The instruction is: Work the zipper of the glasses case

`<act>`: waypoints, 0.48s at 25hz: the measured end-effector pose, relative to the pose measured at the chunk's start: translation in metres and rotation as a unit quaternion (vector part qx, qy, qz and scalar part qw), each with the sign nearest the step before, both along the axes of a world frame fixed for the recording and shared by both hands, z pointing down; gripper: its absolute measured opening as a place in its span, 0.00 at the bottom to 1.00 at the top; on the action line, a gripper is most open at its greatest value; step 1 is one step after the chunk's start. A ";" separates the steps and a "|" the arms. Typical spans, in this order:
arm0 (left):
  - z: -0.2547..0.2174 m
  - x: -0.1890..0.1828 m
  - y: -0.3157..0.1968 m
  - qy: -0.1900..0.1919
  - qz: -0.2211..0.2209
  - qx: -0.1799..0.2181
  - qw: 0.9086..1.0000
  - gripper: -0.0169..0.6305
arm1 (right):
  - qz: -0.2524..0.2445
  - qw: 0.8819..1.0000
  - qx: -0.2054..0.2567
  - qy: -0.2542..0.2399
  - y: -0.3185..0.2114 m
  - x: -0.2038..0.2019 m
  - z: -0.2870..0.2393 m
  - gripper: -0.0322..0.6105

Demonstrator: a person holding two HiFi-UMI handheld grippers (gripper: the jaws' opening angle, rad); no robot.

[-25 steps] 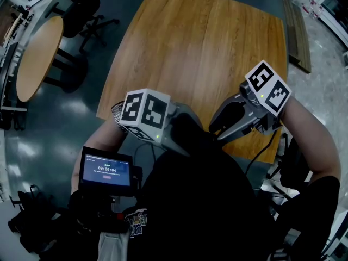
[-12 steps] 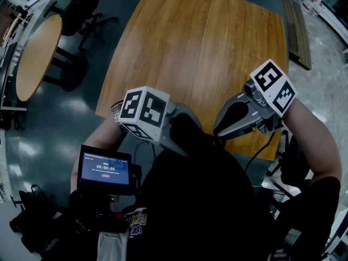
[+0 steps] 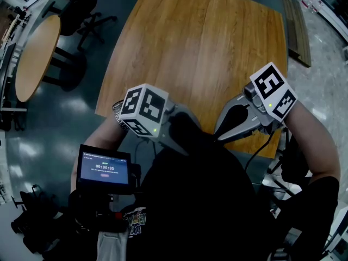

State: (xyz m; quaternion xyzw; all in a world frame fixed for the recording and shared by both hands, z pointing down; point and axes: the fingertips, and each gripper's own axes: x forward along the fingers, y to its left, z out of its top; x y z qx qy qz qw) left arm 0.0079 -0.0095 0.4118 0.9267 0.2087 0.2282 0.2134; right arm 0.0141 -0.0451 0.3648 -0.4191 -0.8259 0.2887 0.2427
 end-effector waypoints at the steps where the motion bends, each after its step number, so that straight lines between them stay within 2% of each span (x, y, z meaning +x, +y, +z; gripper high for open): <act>1: 0.000 0.000 0.000 0.005 -0.002 -0.010 1.000 0.44 | -0.001 1.000 0.016 -0.001 0.001 0.000 0.003 0.07; 5: 0.000 0.000 0.003 0.024 -0.001 -0.046 0.999 0.44 | -0.004 0.999 0.036 -0.007 0.005 0.000 0.006 0.07; 8: -0.001 0.001 0.003 0.033 0.002 -0.070 0.997 0.44 | -0.003 0.999 0.032 -0.008 0.004 0.000 0.005 0.07; 12: 0.000 0.005 0.004 0.025 0.029 -0.075 0.996 0.45 | -0.009 0.999 0.039 -0.022 0.005 -0.002 0.001 0.06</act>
